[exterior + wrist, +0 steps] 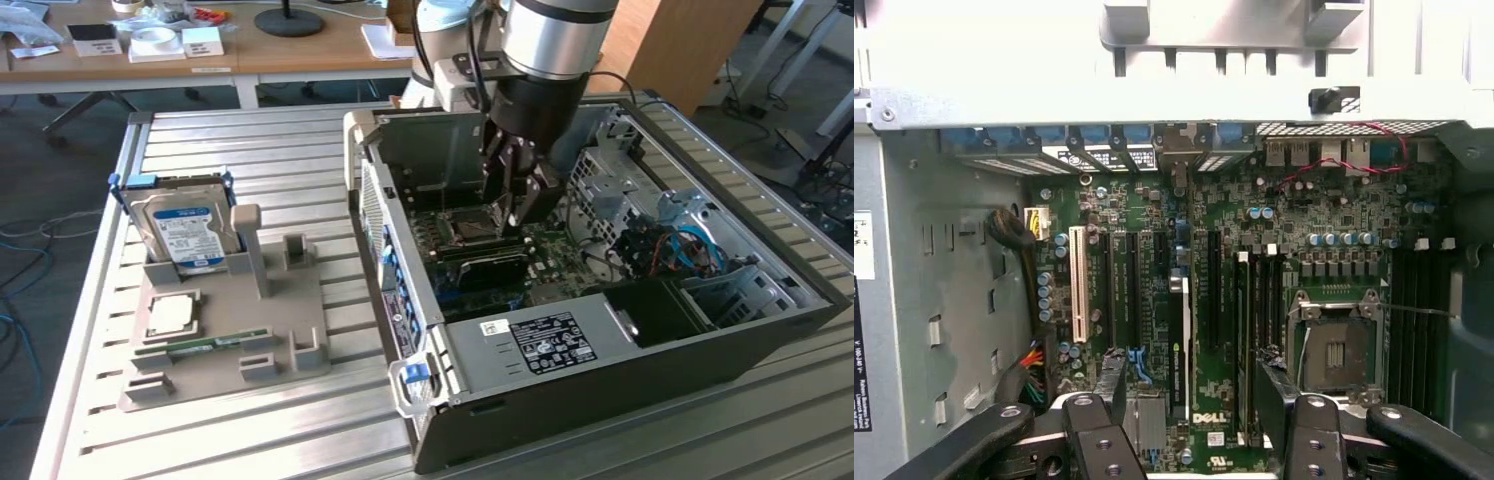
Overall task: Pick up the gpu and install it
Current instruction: 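Insert the gpu into the slot, then press down on the gpu until it lock into place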
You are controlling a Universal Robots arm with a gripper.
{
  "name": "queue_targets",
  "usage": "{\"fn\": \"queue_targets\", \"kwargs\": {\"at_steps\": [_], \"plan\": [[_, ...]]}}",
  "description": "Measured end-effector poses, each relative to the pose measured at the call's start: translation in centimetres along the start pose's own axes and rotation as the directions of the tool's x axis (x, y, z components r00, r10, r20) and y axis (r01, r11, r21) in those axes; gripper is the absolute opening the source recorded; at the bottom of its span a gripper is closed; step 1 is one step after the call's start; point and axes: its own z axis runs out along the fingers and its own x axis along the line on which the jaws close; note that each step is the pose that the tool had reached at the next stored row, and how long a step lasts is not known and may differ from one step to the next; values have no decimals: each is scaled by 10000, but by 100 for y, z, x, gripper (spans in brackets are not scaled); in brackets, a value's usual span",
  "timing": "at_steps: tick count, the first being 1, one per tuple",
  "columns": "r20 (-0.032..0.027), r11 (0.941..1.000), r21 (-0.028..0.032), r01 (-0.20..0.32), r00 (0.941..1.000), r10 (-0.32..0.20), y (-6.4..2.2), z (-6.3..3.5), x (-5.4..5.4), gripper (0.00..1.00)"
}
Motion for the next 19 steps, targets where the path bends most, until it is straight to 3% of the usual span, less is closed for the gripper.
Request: {"fn": "queue_targets", "kwargs": {"at_steps": [13,16,18,19], "plan": [[-3,10000,-1,0,10000,0,0,-1,0,64],[-3,10000,-1,0,10000,0,0,-1,0,56],[-3,10000,-1,0,10000,0,0,-1,0,44],[-3,10000,-1,0,10000,0,0,-1,0,44]]}}
